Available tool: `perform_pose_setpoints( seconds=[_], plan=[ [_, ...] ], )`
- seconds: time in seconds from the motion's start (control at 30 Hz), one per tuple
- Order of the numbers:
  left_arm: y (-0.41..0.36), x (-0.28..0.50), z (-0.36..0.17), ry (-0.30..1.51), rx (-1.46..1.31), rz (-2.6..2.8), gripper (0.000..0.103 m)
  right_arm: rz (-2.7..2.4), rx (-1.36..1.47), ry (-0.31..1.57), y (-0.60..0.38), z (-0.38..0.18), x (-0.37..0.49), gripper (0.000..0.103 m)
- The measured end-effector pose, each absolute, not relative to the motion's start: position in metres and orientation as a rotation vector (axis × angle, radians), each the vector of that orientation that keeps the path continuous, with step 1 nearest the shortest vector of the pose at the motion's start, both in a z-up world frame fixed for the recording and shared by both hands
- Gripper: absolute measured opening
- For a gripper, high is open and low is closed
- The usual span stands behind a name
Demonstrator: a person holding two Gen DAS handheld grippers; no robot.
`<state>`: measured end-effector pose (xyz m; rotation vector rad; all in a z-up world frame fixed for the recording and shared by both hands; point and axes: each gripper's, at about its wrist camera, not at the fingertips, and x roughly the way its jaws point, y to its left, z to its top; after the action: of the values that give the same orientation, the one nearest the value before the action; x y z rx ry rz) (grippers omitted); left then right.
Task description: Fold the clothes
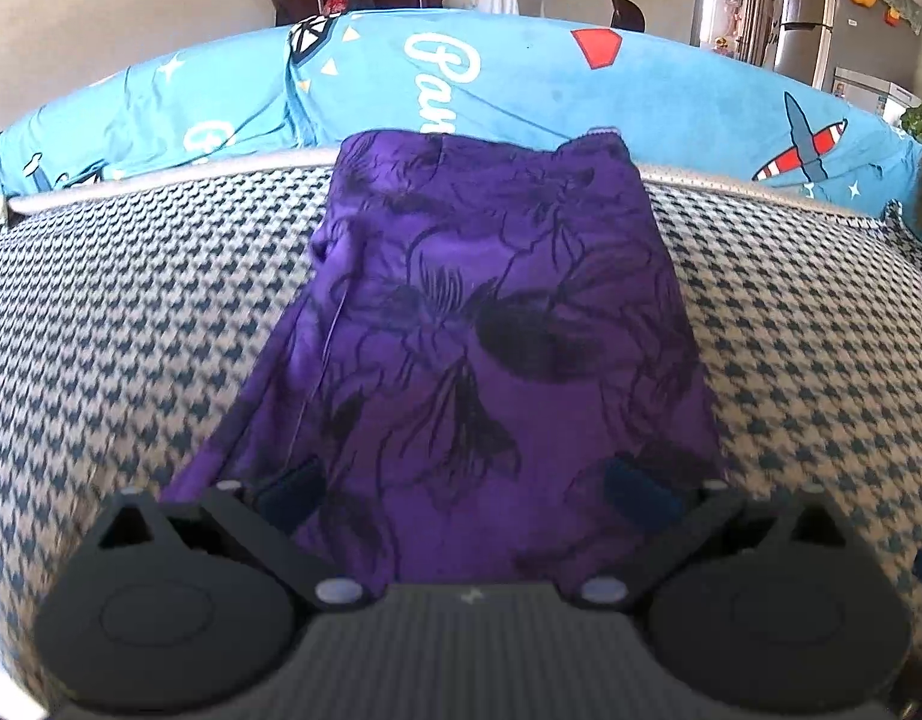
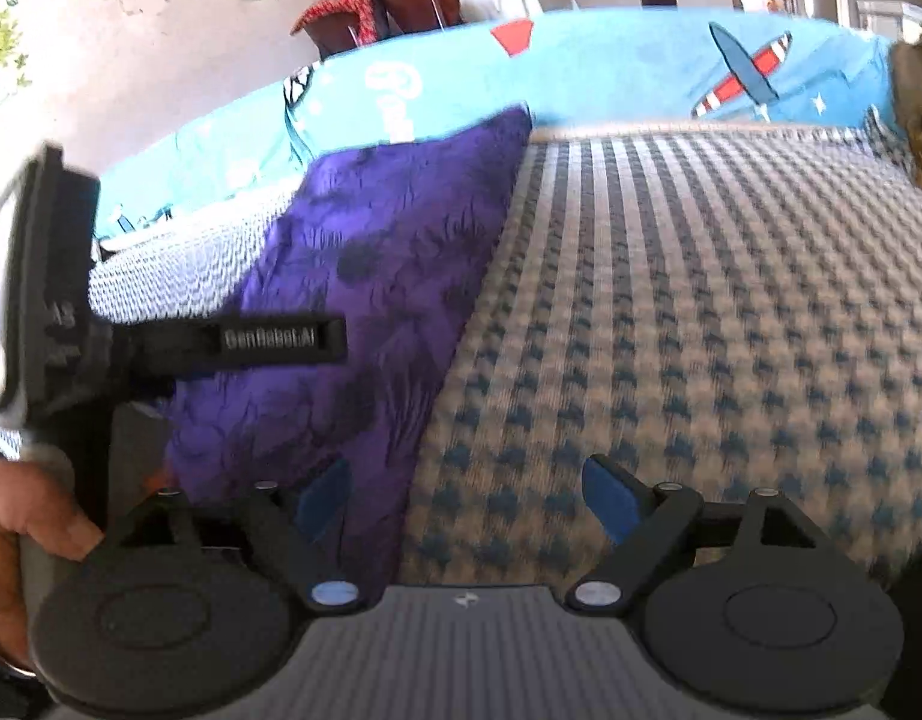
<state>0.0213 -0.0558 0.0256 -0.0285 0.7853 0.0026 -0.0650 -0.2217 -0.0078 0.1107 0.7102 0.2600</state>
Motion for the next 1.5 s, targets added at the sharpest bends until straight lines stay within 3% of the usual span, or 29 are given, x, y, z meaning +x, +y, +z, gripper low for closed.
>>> perform_pose_setpoints(
  seconds=[0.17, 0.23, 0.33, 0.97, 1.5],
  plan=[
    [-0.063, 0.047, 0.026, 0.785, -0.013, -0.022, 0.103, 0.284, 0.075, 0.674, -0.235, 0.01, -0.033, 0.076],
    [-0.066, 0.056, 0.025, 0.791, -0.015, -0.037, 0.103, 0.293, 0.064, 0.676, -0.238, 0.014, -0.018, 0.066],
    [-0.075, 0.069, 0.023, 0.793, 0.009, -0.059, 0.103, 0.294, 0.039, 0.694, -0.239, 0.015, 0.005, 0.063],
    [-0.068, 0.136, -0.003, 0.856, 0.042, -0.005, 0.103, 0.358, 0.135, 0.795, -0.223, 0.0, 0.113, 0.063],
    [-0.066, 0.144, -0.002, 0.879, 0.045, -0.014, 0.103, 0.436, 0.324, 0.69, -0.237, -0.004, 0.179, 0.063]
  ],
)
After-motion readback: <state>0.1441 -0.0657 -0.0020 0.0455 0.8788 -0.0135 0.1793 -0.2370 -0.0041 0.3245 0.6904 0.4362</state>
